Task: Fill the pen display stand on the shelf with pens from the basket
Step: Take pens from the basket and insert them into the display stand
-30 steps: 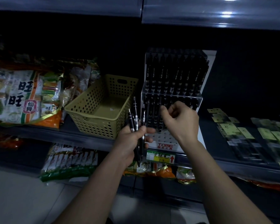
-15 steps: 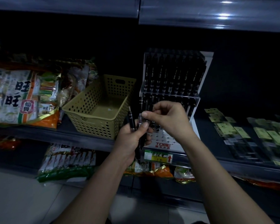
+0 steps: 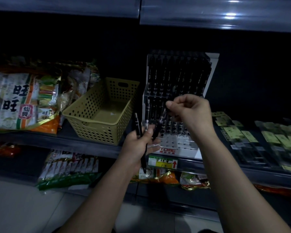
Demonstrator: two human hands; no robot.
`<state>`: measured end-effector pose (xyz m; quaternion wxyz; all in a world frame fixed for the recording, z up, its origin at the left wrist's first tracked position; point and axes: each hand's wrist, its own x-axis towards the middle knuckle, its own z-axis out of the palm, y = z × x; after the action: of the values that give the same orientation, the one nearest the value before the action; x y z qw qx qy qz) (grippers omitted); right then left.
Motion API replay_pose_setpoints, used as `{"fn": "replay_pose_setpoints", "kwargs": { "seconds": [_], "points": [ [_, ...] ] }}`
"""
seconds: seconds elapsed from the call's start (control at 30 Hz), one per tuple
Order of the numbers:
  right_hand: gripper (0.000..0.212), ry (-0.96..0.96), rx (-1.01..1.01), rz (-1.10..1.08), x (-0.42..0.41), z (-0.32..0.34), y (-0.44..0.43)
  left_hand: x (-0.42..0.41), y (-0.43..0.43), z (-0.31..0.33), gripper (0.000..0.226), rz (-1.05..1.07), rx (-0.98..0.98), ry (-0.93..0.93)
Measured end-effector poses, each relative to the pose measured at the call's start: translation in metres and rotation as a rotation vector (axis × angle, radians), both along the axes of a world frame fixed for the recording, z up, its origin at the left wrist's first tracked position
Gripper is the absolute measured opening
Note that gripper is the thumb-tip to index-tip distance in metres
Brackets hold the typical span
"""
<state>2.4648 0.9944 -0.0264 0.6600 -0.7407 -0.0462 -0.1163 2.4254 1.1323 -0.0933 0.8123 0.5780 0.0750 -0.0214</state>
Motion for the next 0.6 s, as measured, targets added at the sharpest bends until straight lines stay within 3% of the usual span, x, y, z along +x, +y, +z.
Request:
{"fn": "replay_pose_setpoints", "kwargs": {
  "seconds": [0.23,0.6],
  "points": [
    [0.016,-0.226,-0.261,-0.341,0.007,-0.002,-0.013,-0.002,0.002,0.001,0.017,0.010,0.093,0.013],
    [0.016,-0.345,-0.410,-0.385,0.010,-0.024,-0.007,-0.004,0.003,0.006,0.011,0.043,0.024,0.041]
  ]
}}
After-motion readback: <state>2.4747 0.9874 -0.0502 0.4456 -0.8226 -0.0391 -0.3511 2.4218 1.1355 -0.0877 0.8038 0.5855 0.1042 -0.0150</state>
